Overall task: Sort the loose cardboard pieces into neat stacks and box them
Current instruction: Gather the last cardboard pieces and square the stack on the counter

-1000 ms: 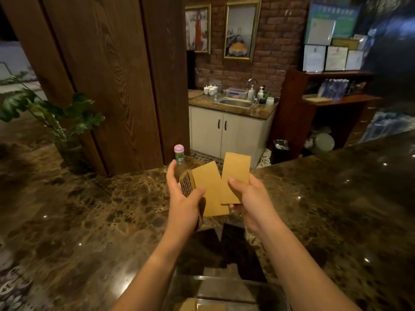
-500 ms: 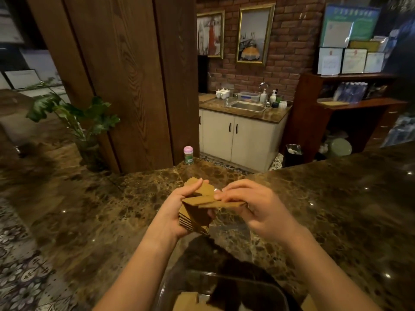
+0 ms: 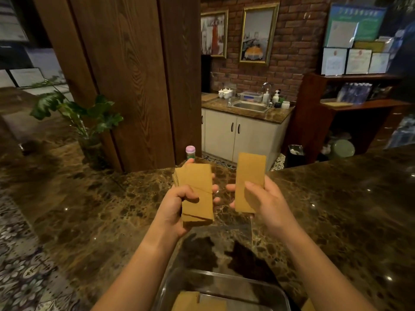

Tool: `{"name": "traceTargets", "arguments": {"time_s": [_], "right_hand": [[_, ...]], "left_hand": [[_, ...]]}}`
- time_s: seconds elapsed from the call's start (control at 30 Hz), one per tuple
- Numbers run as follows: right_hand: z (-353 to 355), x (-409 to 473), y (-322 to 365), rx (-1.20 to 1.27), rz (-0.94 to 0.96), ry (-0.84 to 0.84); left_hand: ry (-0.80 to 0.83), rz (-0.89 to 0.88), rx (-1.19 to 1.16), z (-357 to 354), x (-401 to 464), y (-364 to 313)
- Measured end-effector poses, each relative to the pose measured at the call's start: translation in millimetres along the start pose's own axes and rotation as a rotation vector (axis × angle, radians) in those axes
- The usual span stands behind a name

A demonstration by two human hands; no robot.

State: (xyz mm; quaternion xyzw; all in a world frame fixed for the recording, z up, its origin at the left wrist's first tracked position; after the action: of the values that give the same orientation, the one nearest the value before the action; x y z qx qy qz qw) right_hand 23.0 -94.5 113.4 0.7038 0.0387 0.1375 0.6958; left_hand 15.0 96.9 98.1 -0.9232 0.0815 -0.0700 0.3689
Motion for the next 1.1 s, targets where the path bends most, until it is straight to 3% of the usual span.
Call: {"name": "traceTargets", "arguments": {"time_s": [0.07,0.17,0.27,0.47,0.63,0.8,0.9,0.97,1.1], "right_hand": [[-5,1,-2,0.178,-0.107,0.064],[-13,0,-3,0.457,-0.255,0.178],[-15,0,-4,0.513,-0.287,0.174],[-21,-3,-3,-0.057,-0.168,-0.095],[-24,-10,-3,-0.16,-0.029,-0.086],[-18,-17,-3,-0.62,0.084,-0.229],[-15,-23,-3,-0.732,0.235,-0.093],[-12,-26,-7,-0.9,0.35,0.024],[7,-32,-8,-0.89,0.377,-0.063]], "left_hand": [[-0.073,-0.048,0.08,2,1,1],[-0.083,-0.014,-0.012,-1,3,9],[-0.155,0.014,-0.061,-3,6,16],[-0.215,0.014,-0.019,-9,12,34],[-0.082,0.053,-0.139,-12,15,43],[-0.045,0.114,-0.129,-18,22,52],[-0.109,0.191,-0.142,-21,29,56],[-0.031,0.312,-0.111,-33,28,64],[0.077,0.449,-0.206,-41,24,90]]}}
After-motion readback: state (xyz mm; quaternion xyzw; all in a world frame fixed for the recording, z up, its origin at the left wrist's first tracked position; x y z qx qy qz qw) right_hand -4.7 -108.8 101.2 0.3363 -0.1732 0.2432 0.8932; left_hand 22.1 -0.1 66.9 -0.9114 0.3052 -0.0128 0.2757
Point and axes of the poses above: each hand's wrist, its own x-axis towards the middle knuckle, its own z-axis out of the back of the hand, y = z × x, the point moved 4 cm from there along x, towards the middle knuckle, and after that the axes turned 2 degrees about x, right-handed, at the moved point
